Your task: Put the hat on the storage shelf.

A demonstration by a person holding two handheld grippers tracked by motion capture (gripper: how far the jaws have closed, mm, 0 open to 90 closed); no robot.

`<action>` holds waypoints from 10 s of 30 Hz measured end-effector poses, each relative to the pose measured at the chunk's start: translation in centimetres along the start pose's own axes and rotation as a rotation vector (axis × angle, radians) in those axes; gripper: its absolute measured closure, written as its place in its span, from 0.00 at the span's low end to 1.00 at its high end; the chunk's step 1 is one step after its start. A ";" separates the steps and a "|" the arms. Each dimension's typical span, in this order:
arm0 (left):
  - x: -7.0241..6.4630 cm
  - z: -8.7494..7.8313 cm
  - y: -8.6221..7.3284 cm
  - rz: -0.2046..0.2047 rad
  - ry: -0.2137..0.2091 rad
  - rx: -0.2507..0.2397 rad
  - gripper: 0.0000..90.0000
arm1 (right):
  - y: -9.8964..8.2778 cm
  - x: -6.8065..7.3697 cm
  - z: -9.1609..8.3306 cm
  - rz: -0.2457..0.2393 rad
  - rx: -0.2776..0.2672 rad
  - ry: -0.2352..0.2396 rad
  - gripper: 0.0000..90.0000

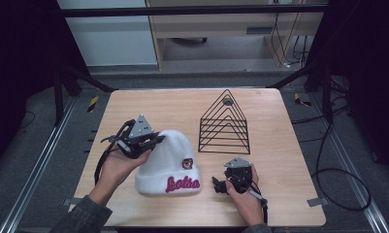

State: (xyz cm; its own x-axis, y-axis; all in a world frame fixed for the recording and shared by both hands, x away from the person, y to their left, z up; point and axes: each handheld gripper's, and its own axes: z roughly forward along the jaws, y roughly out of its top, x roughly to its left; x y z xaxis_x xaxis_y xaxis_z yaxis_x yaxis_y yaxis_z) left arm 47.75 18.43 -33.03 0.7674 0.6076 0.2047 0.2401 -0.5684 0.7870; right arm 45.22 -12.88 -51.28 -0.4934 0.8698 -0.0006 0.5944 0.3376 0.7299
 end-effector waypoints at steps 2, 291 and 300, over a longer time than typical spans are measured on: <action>0.0 -0.8 1.0 0.025 -0.002 -0.007 0.94 | 0.0 0.0 0.0 0.000 0.000 0.001 0.04; -2.3 10.9 11.9 0.049 -0.086 -0.136 0.40 | 6.3 -13.1 -7.6 -0.102 -0.121 0.064 0.54; -2.7 9.7 10.7 -0.006 -0.097 -0.132 0.16 | 5.3 -12.6 -9.1 -0.071 -0.155 -0.004 0.33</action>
State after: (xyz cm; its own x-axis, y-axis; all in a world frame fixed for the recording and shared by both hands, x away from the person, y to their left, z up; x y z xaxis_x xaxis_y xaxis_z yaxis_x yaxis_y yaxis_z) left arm 53.99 5.28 -30.81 0.8216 0.5508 0.1472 0.1701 -0.4832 0.8588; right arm 48.83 -25.34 -41.24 -0.5278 0.8474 -0.0580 0.4528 0.3385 0.8248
